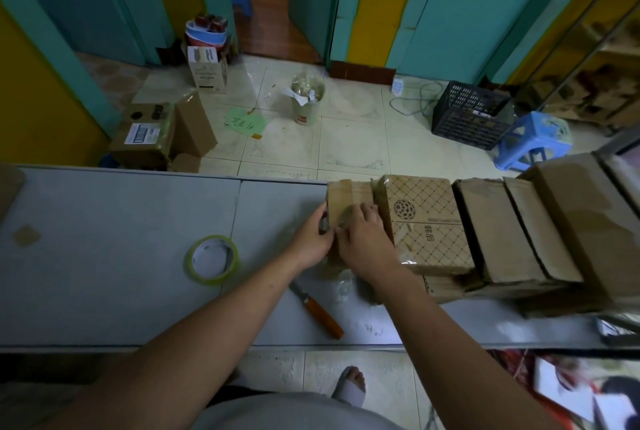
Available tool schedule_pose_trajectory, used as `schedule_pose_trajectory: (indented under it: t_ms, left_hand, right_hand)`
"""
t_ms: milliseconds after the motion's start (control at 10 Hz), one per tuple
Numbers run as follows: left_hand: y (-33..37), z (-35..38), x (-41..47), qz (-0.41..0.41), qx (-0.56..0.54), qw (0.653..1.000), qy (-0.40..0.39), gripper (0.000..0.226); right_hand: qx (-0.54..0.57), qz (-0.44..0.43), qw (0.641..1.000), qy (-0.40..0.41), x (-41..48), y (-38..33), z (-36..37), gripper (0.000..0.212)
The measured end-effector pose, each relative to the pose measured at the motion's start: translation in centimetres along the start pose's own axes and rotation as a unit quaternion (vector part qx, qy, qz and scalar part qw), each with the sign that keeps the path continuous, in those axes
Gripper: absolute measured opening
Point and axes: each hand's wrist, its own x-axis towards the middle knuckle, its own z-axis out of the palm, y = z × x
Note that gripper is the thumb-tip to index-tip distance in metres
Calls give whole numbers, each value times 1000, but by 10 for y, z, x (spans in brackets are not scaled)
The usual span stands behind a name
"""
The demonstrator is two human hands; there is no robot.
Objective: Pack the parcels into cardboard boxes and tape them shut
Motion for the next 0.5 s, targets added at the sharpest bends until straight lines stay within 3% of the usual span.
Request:
schedule_pose_trajectory:
  t_ms: [200, 300, 400, 500]
  left_hand:
    - [-5, -11, -5, -20, 56, 998, -11, 43]
    - [-14, -26, -12, -16, 144, 989, -11, 48]
    - [-28, -52, -21, 3, 375, 927, 23, 68]
    - [-41, -69, -21, -27, 503, 864, 18, 92]
  right_hand:
    - [-39, -1, 999, -21, 4, -1, 2, 80]
    - [-47, -18, 999, -5, 3, 2, 3, 82]
    - [-1, -43, 999, 24, -2, 5, 3, 74]
    - [91, -102, 986, 99, -14, -2, -22, 54]
